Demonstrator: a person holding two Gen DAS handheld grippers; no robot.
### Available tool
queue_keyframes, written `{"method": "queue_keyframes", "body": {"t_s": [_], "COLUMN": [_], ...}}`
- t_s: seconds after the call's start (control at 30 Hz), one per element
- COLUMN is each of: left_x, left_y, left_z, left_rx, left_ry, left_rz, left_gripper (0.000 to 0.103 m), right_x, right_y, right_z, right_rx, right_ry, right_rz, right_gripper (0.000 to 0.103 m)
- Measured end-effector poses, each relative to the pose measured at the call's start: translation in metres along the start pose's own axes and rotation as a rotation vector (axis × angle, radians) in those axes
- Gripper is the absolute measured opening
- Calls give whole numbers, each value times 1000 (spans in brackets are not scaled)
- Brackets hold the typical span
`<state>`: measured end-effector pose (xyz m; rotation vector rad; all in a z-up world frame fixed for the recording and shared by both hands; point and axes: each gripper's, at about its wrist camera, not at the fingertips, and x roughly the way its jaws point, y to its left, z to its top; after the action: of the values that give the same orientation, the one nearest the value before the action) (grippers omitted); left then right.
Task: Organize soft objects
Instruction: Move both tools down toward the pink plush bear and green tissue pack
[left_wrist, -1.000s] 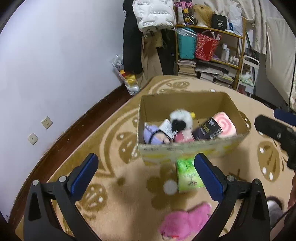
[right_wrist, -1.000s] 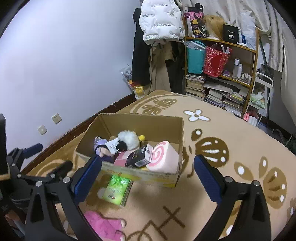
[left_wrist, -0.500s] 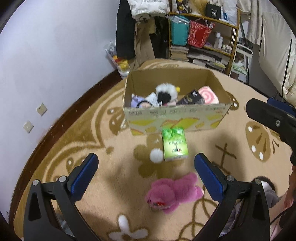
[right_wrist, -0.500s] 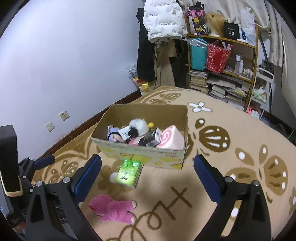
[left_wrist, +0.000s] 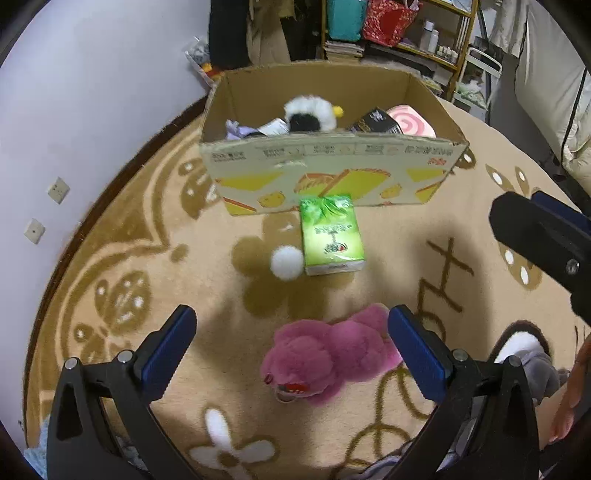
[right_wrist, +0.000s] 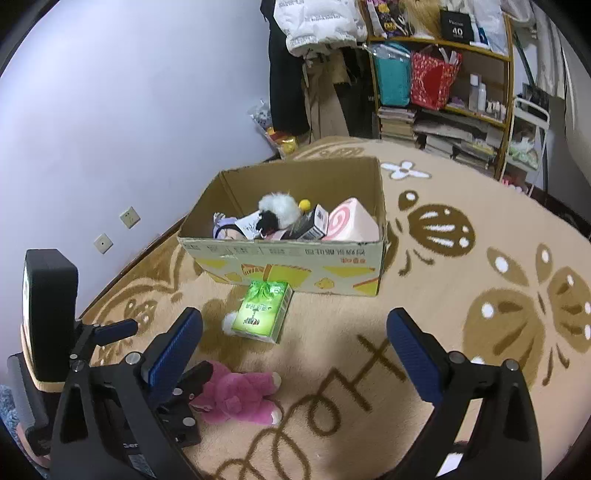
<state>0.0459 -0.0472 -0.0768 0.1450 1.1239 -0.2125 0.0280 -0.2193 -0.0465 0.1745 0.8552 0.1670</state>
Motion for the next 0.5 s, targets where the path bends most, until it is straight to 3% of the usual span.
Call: {"method": "queue_keyframes", "body": {"t_s": [0.17,0.5], "left_x": [19,38], "left_y": [-5,-7], "left_z": [-2,-4], "left_rx": [13,12], "left_ry": [71,136], "left_rz": [-19,-52], "left_gripper": [102,102], "right_x": [17,46], "right_y": [-8,-18], "right_z": [-5,-13], "right_rx": [25,75], "right_ry": [44,116], "right_rz": [2,28], "right_gripper": [103,103]}}
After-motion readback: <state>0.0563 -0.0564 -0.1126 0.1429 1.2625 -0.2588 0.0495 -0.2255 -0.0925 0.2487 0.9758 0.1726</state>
